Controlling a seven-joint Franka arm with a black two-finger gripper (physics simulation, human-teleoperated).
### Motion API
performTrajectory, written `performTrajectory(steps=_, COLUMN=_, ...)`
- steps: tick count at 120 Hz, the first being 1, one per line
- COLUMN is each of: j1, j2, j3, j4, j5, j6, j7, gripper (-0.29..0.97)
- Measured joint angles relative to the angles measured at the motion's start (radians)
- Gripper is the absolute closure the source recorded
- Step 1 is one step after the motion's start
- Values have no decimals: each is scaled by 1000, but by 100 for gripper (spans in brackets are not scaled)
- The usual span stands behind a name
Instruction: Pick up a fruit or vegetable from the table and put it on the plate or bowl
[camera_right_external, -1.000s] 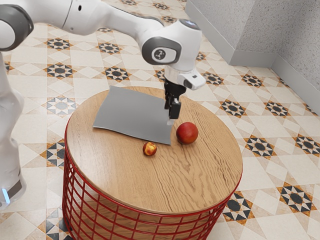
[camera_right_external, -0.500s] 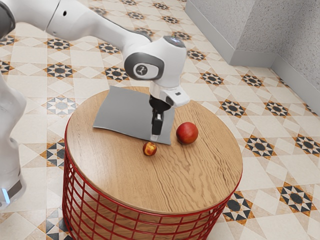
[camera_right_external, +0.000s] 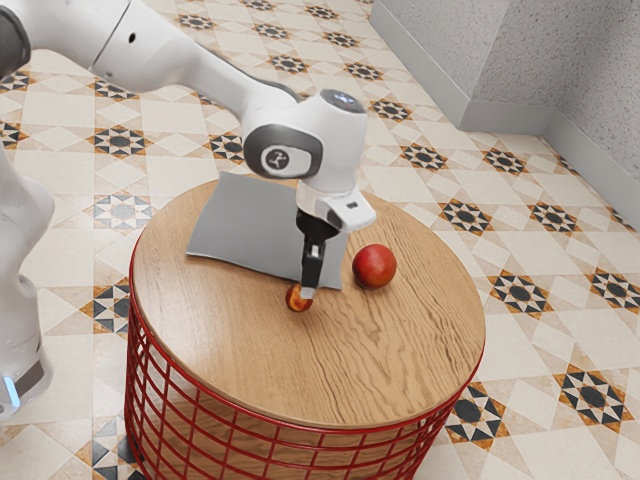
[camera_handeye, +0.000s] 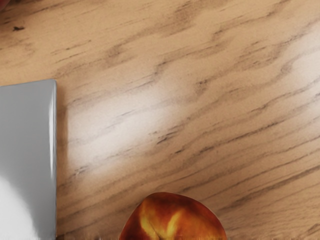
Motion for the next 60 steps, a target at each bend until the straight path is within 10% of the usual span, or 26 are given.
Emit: performTrajectory(steps=60, j1=-1, j2=-2, j3=1, j4=-51, j5=-10, j6=61, j7=7, gripper=0)
